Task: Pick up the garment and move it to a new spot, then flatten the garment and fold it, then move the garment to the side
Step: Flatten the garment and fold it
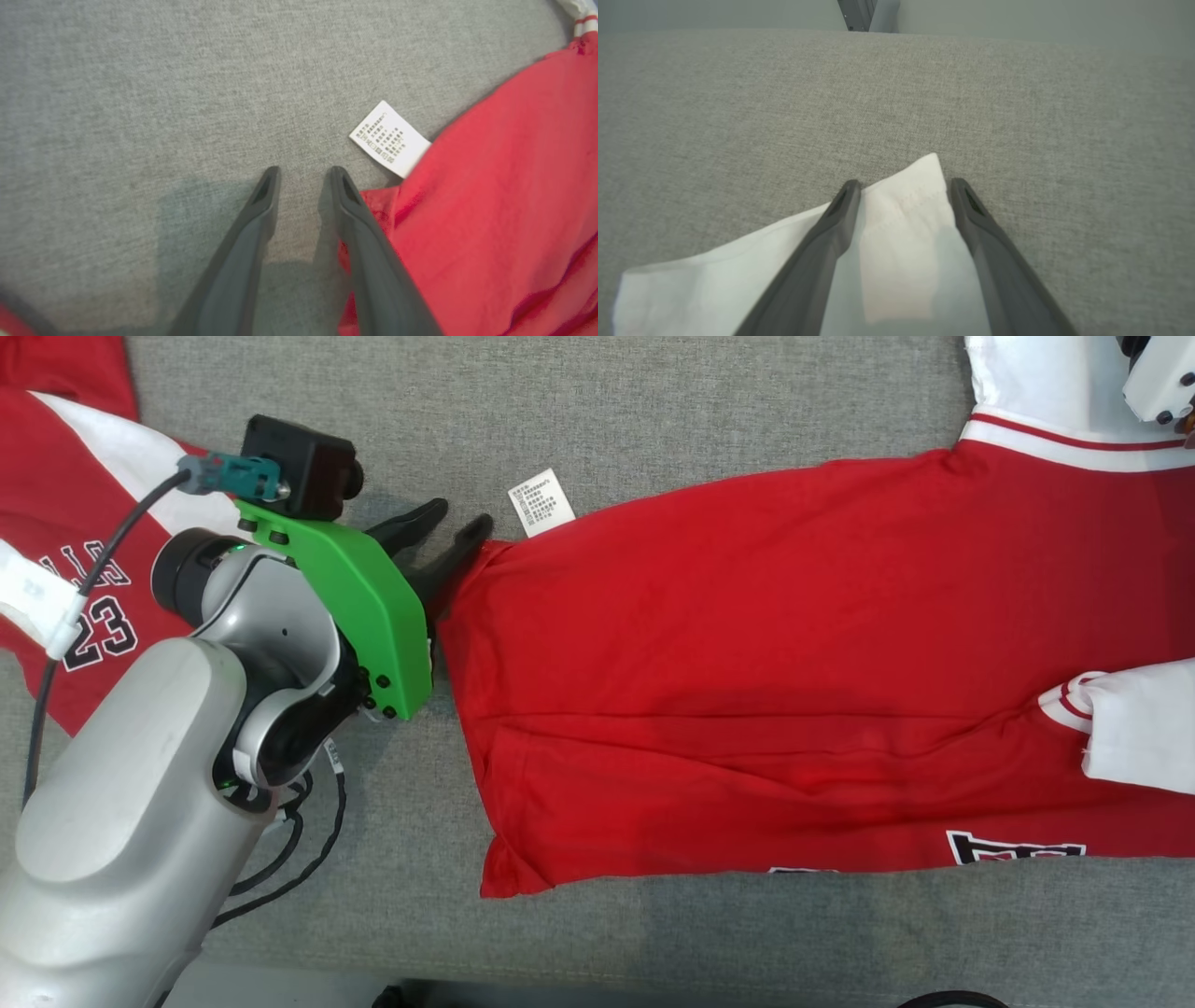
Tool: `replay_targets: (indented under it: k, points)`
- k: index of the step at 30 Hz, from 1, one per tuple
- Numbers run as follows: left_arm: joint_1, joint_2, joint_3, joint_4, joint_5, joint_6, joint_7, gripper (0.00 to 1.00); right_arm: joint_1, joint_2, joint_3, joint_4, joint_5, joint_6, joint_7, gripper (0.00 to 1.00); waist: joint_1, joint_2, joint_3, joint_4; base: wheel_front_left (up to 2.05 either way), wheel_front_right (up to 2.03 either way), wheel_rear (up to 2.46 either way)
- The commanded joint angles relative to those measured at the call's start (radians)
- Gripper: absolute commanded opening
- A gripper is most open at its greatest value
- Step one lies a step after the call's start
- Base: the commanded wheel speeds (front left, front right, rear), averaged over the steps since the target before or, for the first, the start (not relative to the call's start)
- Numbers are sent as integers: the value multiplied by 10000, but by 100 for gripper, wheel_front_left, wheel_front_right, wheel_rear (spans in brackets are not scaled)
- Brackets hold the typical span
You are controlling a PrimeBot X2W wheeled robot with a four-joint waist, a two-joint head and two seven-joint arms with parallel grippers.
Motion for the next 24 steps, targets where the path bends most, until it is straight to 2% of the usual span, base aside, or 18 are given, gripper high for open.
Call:
replay_targets:
  k: [1, 2, 3, 9, 16, 24]
  points:
    - [327, -27, -237, 204, -87, 10, 186, 49, 94, 51, 125, 166, 69, 0, 10, 100, 0, 0, 10, -23, 0, 0, 0]
    - [274, -78, -119, 141, -104, 63, 43, 82, 94, 30, 214, 214, 104, 0, -17, 100, 0, 0, 9, -34, 0, 0, 0]
    - [215, -87, 8, 92, -144, 91, -41, 100, 81, 8, 287, 273, 130, 0, -46, 100, 0, 0, -1, -43, 0, 0, 0]
    - [278, 104, 210, -307, -686, -59, 306, 100, 60, -138, 631, 596, 371, -8, -207, 100, 0, 0, -82, -42, 0, 0, 0]
    - [392, 399, 472, -992, -889, 22, 324, 100, -2, -161, 1096, 731, 633, -6, -244, 100, 0, 0, -43, 39, 0, 0, 0]
    - [799, 446, 105, -1276, -1081, -74, 666, 100, -63, -261, 1514, 871, 807, 1, -255, 100, 0, 0, 9, 99, 0, 0, 0]
